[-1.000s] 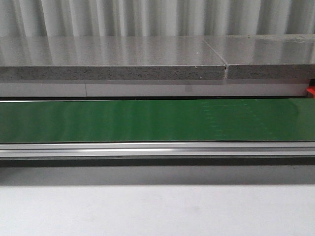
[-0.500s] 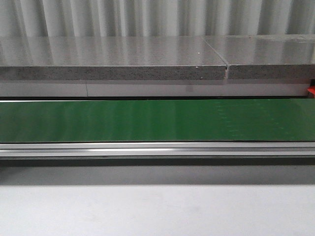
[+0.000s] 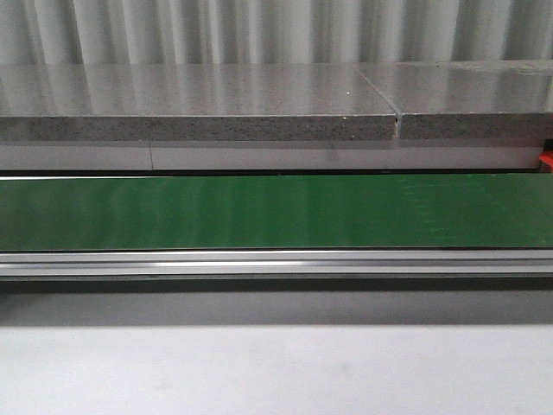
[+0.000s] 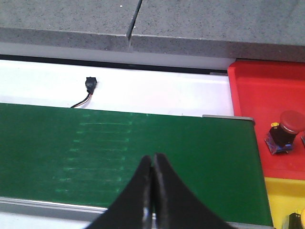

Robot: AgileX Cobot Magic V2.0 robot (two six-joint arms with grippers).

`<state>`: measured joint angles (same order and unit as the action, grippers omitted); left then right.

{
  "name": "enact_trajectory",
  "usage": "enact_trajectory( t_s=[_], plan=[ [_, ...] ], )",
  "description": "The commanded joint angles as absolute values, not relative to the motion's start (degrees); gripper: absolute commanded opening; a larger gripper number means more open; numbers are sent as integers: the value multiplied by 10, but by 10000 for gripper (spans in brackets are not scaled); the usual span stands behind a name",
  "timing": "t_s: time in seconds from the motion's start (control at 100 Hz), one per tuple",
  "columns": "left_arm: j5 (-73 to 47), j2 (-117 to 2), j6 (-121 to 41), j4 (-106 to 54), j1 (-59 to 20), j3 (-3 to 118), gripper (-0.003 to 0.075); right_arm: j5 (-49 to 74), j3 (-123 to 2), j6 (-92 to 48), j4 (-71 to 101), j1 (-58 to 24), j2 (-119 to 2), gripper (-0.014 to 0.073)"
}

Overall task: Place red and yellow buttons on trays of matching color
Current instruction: 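Grasp a red-capped button with the left gripper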

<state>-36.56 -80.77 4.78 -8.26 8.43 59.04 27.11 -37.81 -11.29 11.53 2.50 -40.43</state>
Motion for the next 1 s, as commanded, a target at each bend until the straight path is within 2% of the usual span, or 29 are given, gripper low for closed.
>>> enact_trajectory(
  t_s=[0.0,0.36,0.43,0.48,0.55,0.62,0.67,0.72,0.77,0.83,0.99],
  plan=[
    [-330,-796,45,-75,66,603,-21,236,-394,-118,116,25,-401,-68],
    [-326,-847,36,-76,52,603,-19,236,-394,-118,116,25,-401,-68],
    [-334,-847,24,-77,52,606,0,236,-394,-118,116,25,-401,-68],
    [-339,-847,21,-77,52,611,45,236,-394,-118,116,25,-401,-68],
    [-348,-847,20,-79,52,618,162,236,-394,-118,116,25,-401,-68],
    [-355,-847,6,-84,52,625,334,236,-394,-118,116,25,-401,-68],
    [-359,-847,0,-94,52,631,484,236,-394,-118,116,25,-401,-68],
    [-364,-847,0,-95,52,636,596,236,-394,-118,116,25,-401,-68],
    [-372,-847,0,-96,49,644,668,236,-394,-118,116,25,-401,-68],
    [-379,-846,-3,-96,45,654,696,236,-394,-118,116,25,-401,-68],
    [-380,-840,-4,-96,40,685,666,236,-394,-118,116,25,-401,-68]
  ],
)
